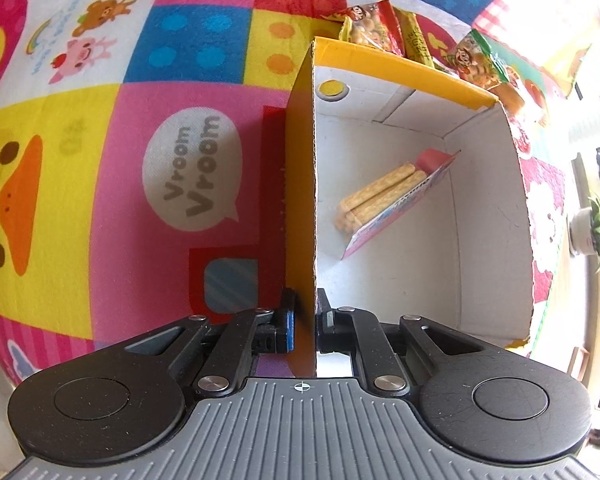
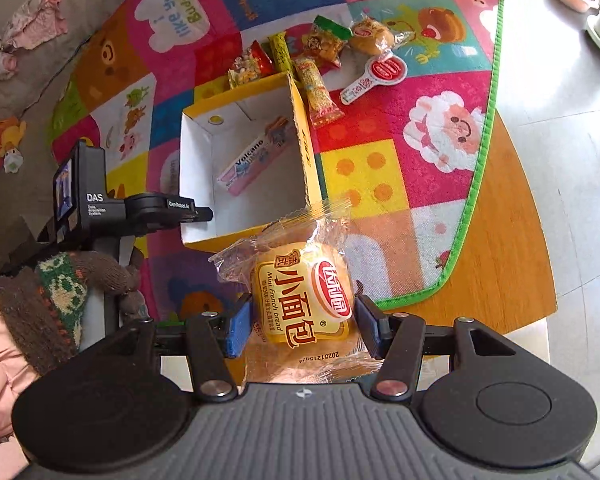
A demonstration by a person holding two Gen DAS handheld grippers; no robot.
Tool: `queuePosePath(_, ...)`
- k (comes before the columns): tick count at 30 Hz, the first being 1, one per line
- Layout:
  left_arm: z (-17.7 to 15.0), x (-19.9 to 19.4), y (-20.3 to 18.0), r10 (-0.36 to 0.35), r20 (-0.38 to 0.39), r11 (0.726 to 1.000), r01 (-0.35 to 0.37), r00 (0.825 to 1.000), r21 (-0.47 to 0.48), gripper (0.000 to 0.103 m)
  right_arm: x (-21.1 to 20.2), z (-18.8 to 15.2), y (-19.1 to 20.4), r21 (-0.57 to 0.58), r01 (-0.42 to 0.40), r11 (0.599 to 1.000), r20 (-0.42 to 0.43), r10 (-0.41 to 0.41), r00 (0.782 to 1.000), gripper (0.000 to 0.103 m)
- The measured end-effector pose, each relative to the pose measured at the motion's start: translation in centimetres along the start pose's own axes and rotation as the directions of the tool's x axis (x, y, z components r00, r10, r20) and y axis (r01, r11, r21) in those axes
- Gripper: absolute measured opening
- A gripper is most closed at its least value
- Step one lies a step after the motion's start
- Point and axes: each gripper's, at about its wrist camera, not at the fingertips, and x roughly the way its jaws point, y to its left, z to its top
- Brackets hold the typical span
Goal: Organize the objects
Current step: 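Carry the bun into the box and open the right tool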
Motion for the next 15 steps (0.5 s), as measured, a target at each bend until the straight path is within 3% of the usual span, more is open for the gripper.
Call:
queuePosePath(4,-0.2,0.1,0.3,-0.010,0.000,1.000,0.010,1.000,-0.004,0.011,-0.6,0.5,1.6,-0.003,-0.021,1.000,0.017,0.021,1.000,0.054)
queuePosePath(10,-0.7,0.3,0.9,-0.044,0.011,0.998,0.045,0.999,-0.033,0.012,0.8,1.3,4.0,-0.040,-0.016,0.999,-0.024,0.015,1.000,0.054)
queuePosePath(15,-0.8,0.4,1.6,-0.071,0.016,0.996,0.072,0.997,-0.054,0.012,1.9,4.5,5.3,-0.014,-0.025,1.000,-0.030,0.024,0.999,0.054)
